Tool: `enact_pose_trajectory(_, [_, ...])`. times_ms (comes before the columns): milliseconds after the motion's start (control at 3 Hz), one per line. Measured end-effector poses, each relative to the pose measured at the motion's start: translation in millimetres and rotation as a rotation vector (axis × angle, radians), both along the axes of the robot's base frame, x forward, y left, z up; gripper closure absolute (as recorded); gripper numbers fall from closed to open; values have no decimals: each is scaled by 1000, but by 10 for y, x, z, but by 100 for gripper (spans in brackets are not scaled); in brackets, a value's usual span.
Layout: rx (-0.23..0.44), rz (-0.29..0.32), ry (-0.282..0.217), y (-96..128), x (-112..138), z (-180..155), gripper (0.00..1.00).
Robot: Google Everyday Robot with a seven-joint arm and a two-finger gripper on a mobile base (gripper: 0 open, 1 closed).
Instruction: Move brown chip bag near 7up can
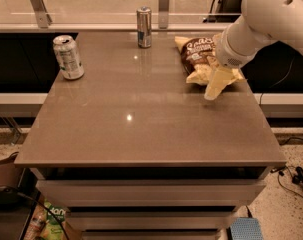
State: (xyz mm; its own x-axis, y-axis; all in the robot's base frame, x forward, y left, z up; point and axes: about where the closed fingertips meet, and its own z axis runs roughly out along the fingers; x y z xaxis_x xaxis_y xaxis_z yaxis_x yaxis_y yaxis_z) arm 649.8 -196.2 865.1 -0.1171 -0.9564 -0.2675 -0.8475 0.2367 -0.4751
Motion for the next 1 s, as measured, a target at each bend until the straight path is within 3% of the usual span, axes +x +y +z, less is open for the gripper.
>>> enact_pose_trajectory(333, [-2,-12,-8,-50,160,-61,0])
enact_pose_trajectory(667, [-4,-33,7,-123,326,-208,18])
enact_pose_trajectory(1000, [-4,-31,10,-113,325,-223,42])
